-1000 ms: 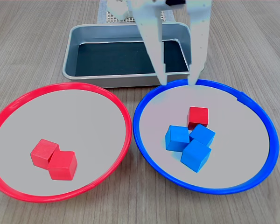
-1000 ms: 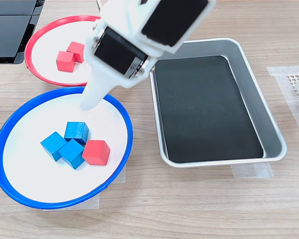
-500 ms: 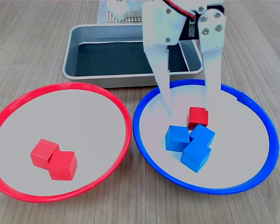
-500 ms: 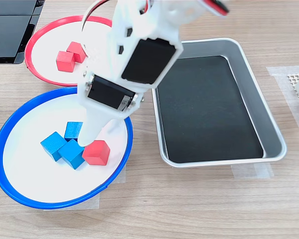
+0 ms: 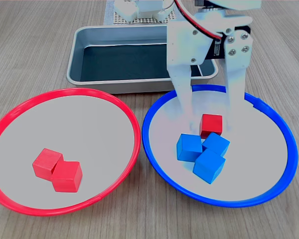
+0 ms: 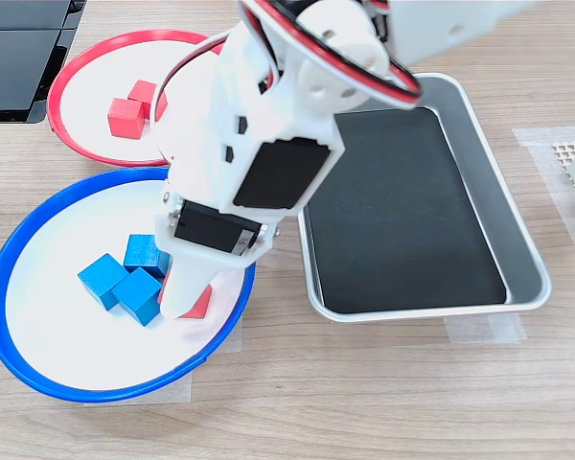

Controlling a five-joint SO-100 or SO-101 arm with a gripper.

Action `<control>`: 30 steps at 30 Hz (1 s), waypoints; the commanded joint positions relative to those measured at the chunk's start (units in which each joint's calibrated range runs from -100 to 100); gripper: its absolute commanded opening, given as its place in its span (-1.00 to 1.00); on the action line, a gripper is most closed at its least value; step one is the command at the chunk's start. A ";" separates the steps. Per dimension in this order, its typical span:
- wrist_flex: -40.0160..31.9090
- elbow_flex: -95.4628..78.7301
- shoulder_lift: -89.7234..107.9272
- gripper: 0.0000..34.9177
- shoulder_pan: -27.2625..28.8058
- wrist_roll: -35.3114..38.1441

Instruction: Relocate any red block in the blue dish to the red dish, correcting any misplacement.

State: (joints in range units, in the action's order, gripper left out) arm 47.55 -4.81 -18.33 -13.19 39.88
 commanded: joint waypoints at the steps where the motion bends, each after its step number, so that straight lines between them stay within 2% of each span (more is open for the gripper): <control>1: 0.28 2.67 0.03 -0.10 -0.79 -0.10; 16: 1.44 5.22 -3.72 -0.14 -0.88 0.15; 22: 1.35 7.68 -5.59 -0.21 -0.88 0.44; 25: 1.35 7.95 -5.94 -0.39 -0.88 0.98; 30: 2.51 7.95 -5.76 -0.94 -1.17 1.37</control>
State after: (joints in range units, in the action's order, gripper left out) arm 49.35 0.73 -24.72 -14.16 41.10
